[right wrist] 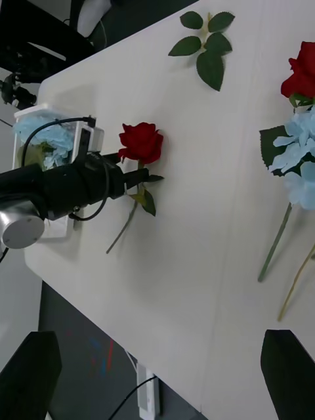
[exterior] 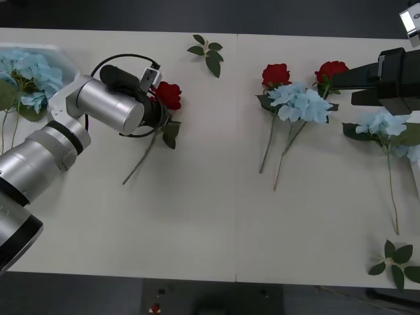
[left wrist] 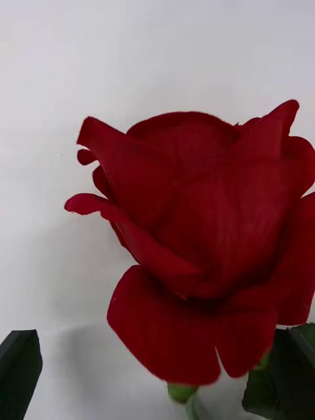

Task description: Put the red flowers into the right box and the blue flowers into the left box

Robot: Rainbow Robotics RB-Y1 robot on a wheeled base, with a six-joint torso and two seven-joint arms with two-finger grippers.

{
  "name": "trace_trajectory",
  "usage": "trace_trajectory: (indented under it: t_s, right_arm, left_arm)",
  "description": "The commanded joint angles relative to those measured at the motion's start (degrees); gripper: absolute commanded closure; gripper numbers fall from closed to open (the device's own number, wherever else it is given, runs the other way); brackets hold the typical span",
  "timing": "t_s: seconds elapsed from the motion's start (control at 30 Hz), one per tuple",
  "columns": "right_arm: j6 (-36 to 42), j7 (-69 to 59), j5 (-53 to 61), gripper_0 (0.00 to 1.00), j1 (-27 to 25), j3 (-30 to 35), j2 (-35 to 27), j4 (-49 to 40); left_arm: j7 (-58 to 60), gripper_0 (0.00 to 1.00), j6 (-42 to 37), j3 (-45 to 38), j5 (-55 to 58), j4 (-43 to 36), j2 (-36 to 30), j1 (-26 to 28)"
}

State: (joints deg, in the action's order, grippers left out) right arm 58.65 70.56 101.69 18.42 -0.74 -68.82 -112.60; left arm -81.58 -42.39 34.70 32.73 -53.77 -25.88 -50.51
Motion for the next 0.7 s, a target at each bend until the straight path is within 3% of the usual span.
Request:
trace_trajectory:
  t_s: [0.03, 0.2, 0.27, 0.33, 0.7]
  right_arm:
    - [0.2, 2.6, 0.7, 0.11, -0.8, 0.4, -2.7, -1.0]
    - [0.2, 2.7, 0.9, 0.11, -1.0, 0.4, -2.7, -1.4]
    - [0.2, 2.7, 0.9, 0.11, -1.0, 0.4, -2.7, -1.4]
    - [0.3, 2.7, 1.0, 0.11, -1.0, 0.5, -2.7, -1.4]
    - [0.3, 2.7, 1.1, 0.11, -1.0, 0.4, -2.7, -1.5]
  left_arm:
    - [2.2, 0.0, 0.5, 0.5, -1.1, -1.0, -0.6, -0.3]
    - [2.3, 0.23, 0.6, 0.6, -2.4, -1.0, -0.6, 0.2]
    - [2.3, 0.46, 0.6, 0.6, -2.8, -1.0, -0.6, 0.5]
    - [2.3, 0.98, 0.6, 0.6, -3.0, -1.0, -0.6, 0.6]
    - [2.3, 1.0, 0.6, 0.6, -2.9, -1.0, -0.5, 0.5]
